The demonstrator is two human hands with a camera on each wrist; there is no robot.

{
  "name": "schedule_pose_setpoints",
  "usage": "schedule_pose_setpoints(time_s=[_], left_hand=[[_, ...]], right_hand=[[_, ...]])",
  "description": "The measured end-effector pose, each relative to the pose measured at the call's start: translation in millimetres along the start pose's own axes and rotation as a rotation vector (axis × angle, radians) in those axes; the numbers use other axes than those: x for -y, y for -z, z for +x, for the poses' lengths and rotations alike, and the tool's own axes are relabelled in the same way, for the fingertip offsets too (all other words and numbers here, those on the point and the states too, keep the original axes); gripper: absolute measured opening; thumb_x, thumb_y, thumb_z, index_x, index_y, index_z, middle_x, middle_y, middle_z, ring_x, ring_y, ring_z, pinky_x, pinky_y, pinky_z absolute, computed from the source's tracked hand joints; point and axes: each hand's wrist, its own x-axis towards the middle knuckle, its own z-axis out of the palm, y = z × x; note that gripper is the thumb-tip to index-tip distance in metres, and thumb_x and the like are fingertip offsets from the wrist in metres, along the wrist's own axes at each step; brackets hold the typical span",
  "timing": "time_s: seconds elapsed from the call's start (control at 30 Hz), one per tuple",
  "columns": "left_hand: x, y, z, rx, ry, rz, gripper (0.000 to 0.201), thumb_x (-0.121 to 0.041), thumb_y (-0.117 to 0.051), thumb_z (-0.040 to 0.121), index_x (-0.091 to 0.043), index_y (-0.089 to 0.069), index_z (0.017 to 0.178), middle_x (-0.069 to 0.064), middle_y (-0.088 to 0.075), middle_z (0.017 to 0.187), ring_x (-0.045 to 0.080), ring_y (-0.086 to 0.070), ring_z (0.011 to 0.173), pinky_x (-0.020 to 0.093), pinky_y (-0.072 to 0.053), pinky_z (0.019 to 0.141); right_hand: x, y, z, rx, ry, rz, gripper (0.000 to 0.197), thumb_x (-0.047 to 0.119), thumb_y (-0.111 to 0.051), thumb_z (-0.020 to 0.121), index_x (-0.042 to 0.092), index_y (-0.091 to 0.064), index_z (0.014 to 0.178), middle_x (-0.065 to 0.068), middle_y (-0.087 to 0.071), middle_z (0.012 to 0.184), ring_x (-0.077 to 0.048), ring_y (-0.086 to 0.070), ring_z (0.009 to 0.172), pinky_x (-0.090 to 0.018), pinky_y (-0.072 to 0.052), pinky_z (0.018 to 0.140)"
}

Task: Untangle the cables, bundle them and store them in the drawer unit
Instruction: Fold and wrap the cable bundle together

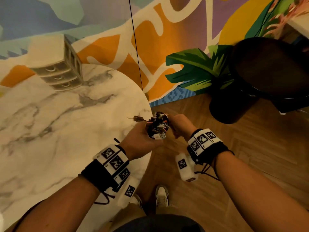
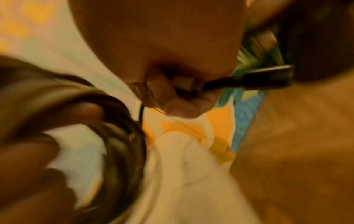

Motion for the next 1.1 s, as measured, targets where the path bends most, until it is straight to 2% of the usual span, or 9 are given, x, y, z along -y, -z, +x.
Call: schedule_pose_setpoints(time_s=[0.13, 0.23, 0.3, 0.37, 0.43, 0.5, 0.77, 0.93, 1.1], left_hand=[[8, -10, 9, -0.230, -0.010, -0.077, 0.038, 0.002, -0.059, 0.080, -0.027, -0.053, 0.055, -0.015, -0.053, 0.040, -0.004, -0.047, 0.037, 0.008, -0.034, 0.042], [13, -14, 18, -0.329, 0.024, -0.112, 0.021, -0.003, -0.061, 0.080, -0.021, -0.061, 0.071, -0.007, -0.062, 0.056, 0.004, -0.058, 0.051, 0.016, -0.043, 0.048], [19, -12, 21, -0.349, 0.052, -0.184, 0.013, -0.010, -0.063, 0.083, -0.022, -0.064, 0.086, 0.005, -0.067, 0.073, 0.018, -0.063, 0.063, 0.025, -0.047, 0.054], [25, -8, 23, -0.346, 0.072, -0.181, 0.014, -0.020, -0.065, 0.084, -0.023, -0.064, 0.097, 0.004, -0.068, 0.082, 0.019, -0.064, 0.070, 0.027, -0.048, 0.060], [30, -3, 23, -0.330, 0.083, -0.112, 0.019, -0.027, -0.065, 0.083, -0.023, -0.062, 0.102, -0.006, -0.066, 0.085, 0.009, -0.062, 0.076, 0.020, -0.046, 0.066], [31, 1, 23, -0.306, 0.093, -0.076, 0.019, -0.027, -0.066, 0.083, -0.028, -0.059, 0.101, -0.012, -0.063, 0.088, 0.004, -0.060, 0.083, 0.017, -0.044, 0.071], [30, 11, 17, -0.241, 0.098, -0.167, 0.018, -0.001, -0.062, 0.081, -0.009, -0.064, 0.097, 0.009, -0.066, 0.071, 0.018, -0.064, 0.059, 0.034, -0.055, 0.059], [30, 23, 9, -0.175, 0.124, -0.742, 0.007, 0.001, -0.060, 0.075, -0.005, -0.057, 0.077, 0.006, -0.051, 0.058, 0.015, -0.046, 0.048, 0.027, -0.045, 0.051], [28, 31, 7, 0.108, 0.142, -1.024, 0.017, -0.013, -0.060, 0.065, -0.007, -0.047, 0.074, 0.000, -0.043, 0.054, 0.010, -0.038, 0.047, 0.020, -0.039, 0.052]], right_hand=[[10, -26, -18, 0.039, -0.097, 0.528, 0.034, 0.038, -0.041, 0.097, 0.019, -0.056, 0.073, -0.002, -0.049, 0.064, -0.016, -0.043, 0.053, -0.026, -0.034, 0.051], [15, -41, -30, 0.027, 0.042, 0.522, 0.038, 0.027, -0.031, 0.102, 0.009, -0.065, 0.096, -0.008, -0.064, 0.079, -0.016, -0.059, 0.062, -0.023, -0.046, 0.050], [15, -44, -36, 0.016, 0.110, 0.441, 0.041, 0.020, -0.025, 0.103, 0.004, -0.062, 0.110, -0.013, -0.064, 0.092, -0.015, -0.059, 0.067, -0.021, -0.046, 0.049], [14, -44, -39, 0.038, 0.096, 0.410, 0.039, 0.017, -0.025, 0.103, 0.004, -0.059, 0.118, -0.015, -0.063, 0.103, -0.018, -0.059, 0.076, -0.023, -0.050, 0.055], [13, -42, -42, 0.080, 0.082, 0.386, 0.037, 0.014, -0.029, 0.102, 0.008, -0.060, 0.121, -0.014, -0.065, 0.112, -0.022, -0.061, 0.091, -0.034, -0.056, 0.076], [14, -39, -45, 0.114, 0.074, 0.361, 0.036, 0.015, -0.032, 0.101, 0.012, -0.062, 0.120, -0.012, -0.066, 0.115, -0.025, -0.061, 0.104, -0.042, -0.049, 0.094], [22, -37, -55, 0.181, 0.070, 0.292, 0.029, 0.019, -0.037, 0.100, 0.021, -0.065, 0.094, 0.007, -0.064, 0.088, -0.004, -0.057, 0.082, -0.023, -0.045, 0.078], [16, -39, -41, -0.167, 0.207, 0.323, 0.021, 0.029, -0.045, 0.097, 0.017, -0.061, 0.091, 0.001, -0.063, 0.090, -0.015, -0.059, 0.086, -0.032, -0.047, 0.079], [14, -39, -29, 0.185, 0.000, 0.680, 0.064, 0.065, -0.040, 0.087, 0.016, -0.059, 0.123, -0.011, -0.069, 0.114, -0.025, -0.065, 0.106, -0.044, -0.046, 0.100]])
